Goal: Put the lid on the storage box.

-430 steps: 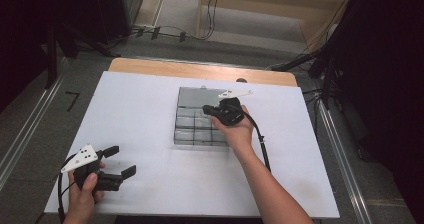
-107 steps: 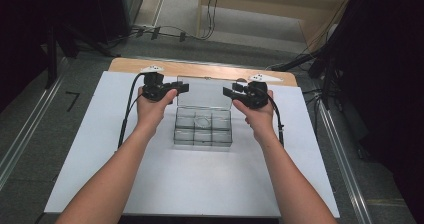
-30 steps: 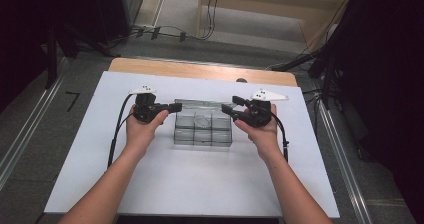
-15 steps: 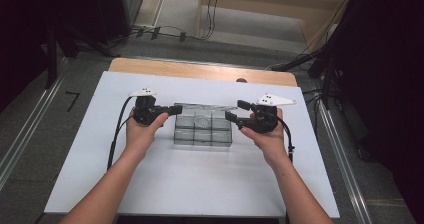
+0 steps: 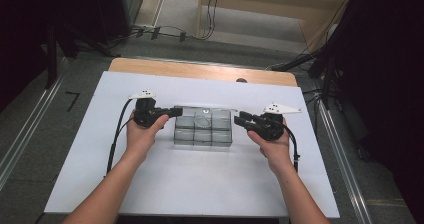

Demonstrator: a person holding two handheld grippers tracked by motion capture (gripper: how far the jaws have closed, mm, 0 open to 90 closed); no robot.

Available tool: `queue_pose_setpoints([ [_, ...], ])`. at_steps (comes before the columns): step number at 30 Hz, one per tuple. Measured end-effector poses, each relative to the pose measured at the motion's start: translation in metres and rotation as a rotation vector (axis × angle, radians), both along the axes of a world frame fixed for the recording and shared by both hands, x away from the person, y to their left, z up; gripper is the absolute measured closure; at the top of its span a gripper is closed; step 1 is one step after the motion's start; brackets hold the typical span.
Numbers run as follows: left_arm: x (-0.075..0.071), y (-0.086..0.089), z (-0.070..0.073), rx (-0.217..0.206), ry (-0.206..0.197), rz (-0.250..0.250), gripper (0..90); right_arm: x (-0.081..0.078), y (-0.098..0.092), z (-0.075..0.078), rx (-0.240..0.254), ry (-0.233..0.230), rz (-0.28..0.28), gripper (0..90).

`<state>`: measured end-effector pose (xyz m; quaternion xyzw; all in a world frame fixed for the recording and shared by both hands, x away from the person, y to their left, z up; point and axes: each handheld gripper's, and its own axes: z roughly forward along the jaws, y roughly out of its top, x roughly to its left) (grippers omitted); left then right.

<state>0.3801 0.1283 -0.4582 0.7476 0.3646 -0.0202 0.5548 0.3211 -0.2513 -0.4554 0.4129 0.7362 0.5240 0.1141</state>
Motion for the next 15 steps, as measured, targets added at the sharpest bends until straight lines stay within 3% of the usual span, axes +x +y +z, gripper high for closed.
queue_pose_setpoints([
  [9, -0.005, 0.002, -0.002, -0.003, 0.0, -0.003, 89.6, 0.001, 0.01, -0.01, -0.006, 0.038, -0.006, 83.6],
  [15, -0.008, 0.003, -0.004, -0.006, 0.003, -0.004, 89.6, -0.001, 0.014, -0.013, -0.004, 0.036, -0.008, 86.0],
])
